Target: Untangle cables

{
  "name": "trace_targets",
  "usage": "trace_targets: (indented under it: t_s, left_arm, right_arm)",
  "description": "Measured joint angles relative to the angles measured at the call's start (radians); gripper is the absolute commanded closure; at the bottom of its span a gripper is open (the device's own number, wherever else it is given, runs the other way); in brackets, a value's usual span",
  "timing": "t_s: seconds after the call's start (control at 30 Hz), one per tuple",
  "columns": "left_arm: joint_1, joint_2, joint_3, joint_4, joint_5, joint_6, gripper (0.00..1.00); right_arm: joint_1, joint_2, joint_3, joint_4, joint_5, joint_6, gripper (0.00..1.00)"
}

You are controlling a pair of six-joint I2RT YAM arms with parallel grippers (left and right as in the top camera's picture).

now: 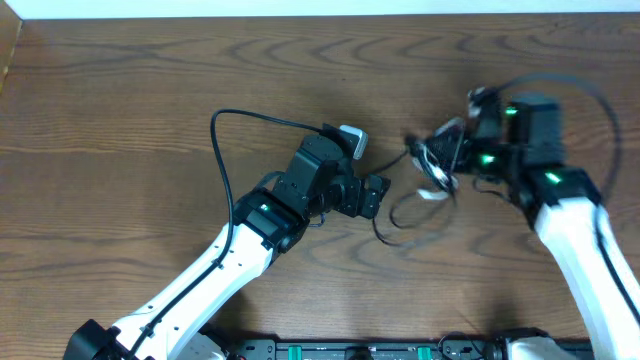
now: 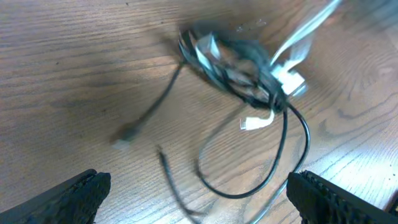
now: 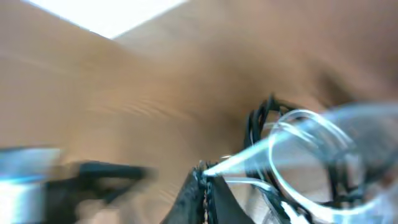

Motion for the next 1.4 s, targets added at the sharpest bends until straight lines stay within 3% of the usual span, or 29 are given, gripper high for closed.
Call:
trace_targets:
  t_s: [0.23,0.4,0.53,0.8,0.97,1.03,1.17,1.4]
  left_arm:
    - [0.0,0.0,0.0,0.0,0.0,0.0,0.02]
    - [0.0,0.0,0.0,0.0,0.0,0.0,0.02]
    - [0.001,0.0,0.0,-0.001,-0.009,0.0,0.01]
    - [0.163,-0.034,0.0,-0.027,-0.106,-0.113,0.02]
    - [0.29,-0.076,0.0,-0.076,-0.113,-0.212,0.02]
    - [0.305,-0.076,0.0,-0.114,-0.104,-0.231,0.02]
    - [0.309,-0.076,0.0,-0.153,-0.097,-0.249,0.02]
    - [0.309,-0.076,0.0,-0.158,-0.093,-0.259,0.02]
  right_arm:
    - [0.0,-0.309,0.022,0.101,-0.082,-0.006,0.99]
    - [0.0,-0.364,0.022,0.076,-0.071,-0.003,0.99]
    - [0.0,-0.35,0.023,-0.041,0.012,0.041,0.86]
    - [0.053,-0.158,0.023,-0.188,0.126,0.089,0.73]
    - [0.165,0.044,0.023,-0.179,0.144,0.133,0.48]
    - [0.199,0.117,0.023,-0.176,0.148,0.171,0.48]
    - [0.22,0.229,0.023,-0.172,0.155,0.274,0.64]
    - [0.232,0.409,0.023,-0.04,0.162,0.402,0.65]
